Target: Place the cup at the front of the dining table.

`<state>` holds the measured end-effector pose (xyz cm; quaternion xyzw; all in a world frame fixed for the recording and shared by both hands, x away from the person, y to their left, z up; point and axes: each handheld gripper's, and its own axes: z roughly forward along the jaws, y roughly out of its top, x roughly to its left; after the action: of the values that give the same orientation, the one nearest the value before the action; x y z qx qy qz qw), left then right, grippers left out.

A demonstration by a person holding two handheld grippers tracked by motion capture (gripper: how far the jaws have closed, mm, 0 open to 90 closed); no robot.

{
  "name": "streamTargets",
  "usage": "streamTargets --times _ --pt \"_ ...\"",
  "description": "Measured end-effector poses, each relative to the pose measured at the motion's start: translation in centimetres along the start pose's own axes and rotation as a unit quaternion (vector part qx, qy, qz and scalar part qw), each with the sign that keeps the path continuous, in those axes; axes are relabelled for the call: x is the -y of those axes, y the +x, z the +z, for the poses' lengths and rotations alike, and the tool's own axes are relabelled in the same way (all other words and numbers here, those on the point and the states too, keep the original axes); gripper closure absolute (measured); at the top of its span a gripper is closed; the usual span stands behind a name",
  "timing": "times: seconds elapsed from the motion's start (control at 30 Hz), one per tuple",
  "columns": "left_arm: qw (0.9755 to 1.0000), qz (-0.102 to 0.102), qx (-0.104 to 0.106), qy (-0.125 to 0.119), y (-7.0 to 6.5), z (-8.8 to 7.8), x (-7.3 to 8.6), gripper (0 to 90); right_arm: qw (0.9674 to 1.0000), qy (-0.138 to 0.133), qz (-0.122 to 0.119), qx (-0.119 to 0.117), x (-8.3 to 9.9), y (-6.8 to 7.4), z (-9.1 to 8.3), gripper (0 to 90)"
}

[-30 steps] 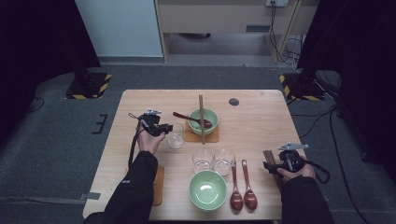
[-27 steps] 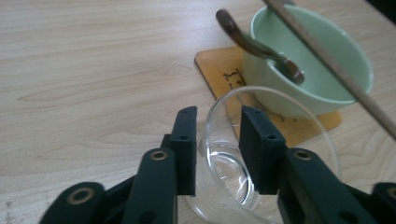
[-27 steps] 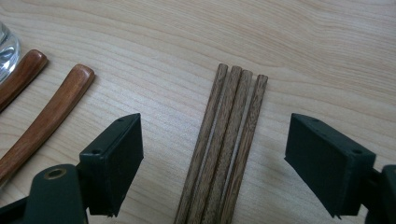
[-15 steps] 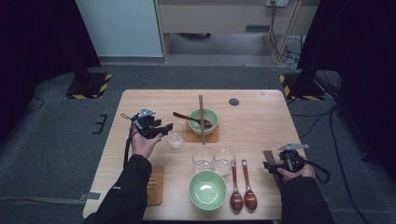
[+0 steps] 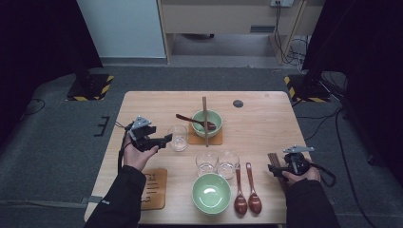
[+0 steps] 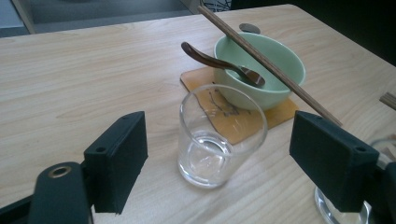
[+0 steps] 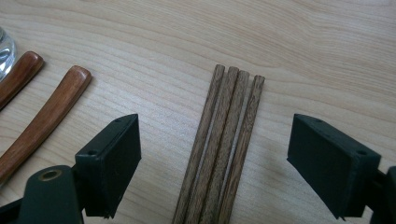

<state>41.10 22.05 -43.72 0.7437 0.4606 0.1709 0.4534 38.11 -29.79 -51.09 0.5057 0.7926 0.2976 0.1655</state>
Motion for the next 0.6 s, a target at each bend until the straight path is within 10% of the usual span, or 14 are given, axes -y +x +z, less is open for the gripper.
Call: streamTargets --times 0.6 --pt "0.9946 0.010 -0.029 0.099 0.3 -2.3 7.8 13.9 0.9999 -0.007 0.007 0.006 0.1 -0.2 -0.2 14.8"
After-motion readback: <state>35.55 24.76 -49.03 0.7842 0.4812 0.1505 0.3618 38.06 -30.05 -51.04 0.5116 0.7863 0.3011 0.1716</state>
